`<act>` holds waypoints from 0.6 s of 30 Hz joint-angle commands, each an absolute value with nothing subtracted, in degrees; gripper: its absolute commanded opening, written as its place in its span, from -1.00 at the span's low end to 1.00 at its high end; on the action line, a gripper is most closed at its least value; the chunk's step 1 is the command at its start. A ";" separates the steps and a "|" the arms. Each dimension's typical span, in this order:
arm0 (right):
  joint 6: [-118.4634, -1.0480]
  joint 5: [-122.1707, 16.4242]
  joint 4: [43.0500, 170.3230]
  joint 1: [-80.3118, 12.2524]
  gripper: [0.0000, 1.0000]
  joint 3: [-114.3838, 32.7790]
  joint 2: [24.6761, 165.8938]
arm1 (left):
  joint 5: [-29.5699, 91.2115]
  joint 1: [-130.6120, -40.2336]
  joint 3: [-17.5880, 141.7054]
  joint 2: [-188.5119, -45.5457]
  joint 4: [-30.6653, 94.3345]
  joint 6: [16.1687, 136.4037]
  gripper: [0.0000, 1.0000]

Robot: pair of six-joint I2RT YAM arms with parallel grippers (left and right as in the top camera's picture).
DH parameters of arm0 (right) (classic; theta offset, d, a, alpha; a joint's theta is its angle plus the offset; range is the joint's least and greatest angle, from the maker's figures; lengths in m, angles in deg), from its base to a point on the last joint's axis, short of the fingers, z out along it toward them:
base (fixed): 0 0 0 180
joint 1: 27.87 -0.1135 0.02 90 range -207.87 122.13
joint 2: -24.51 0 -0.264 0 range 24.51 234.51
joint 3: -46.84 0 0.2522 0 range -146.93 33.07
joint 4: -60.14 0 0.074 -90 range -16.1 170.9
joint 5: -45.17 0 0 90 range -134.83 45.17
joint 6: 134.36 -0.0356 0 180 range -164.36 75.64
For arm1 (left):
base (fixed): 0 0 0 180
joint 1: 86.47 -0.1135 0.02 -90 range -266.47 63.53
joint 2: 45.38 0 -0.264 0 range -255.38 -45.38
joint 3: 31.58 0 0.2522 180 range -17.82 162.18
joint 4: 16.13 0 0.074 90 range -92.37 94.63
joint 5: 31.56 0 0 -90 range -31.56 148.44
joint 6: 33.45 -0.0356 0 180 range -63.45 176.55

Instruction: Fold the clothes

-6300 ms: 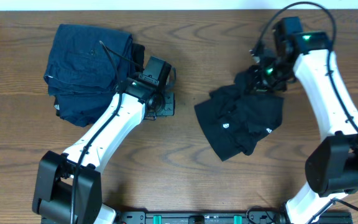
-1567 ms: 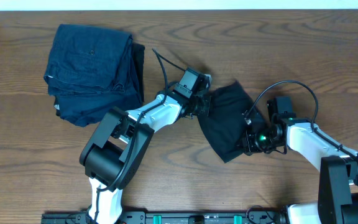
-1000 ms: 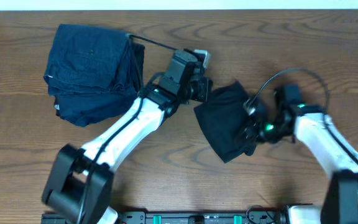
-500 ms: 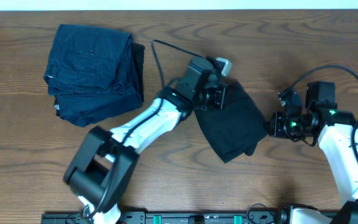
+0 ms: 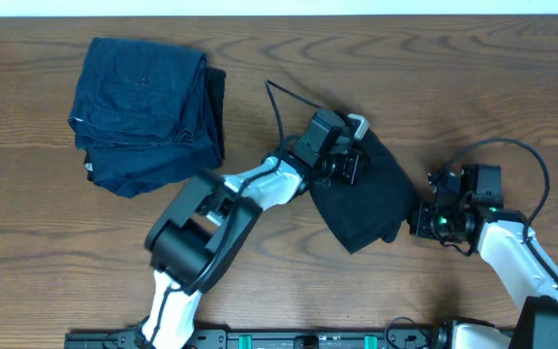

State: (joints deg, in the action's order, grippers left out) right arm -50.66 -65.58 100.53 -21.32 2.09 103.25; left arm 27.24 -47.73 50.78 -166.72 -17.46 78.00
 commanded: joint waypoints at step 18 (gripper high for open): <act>-49.53 -67.46 106.15 -19.11 -0.97 -1.95 100.30 | 28.66 -47.47 51.57 -152.58 -13.31 83.27 -0.69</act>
State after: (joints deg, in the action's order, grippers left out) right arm -51.56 -65.89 104.66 -20.62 1.33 103.03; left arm 28.31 -47.93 51.72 -156.32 -14.88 80.38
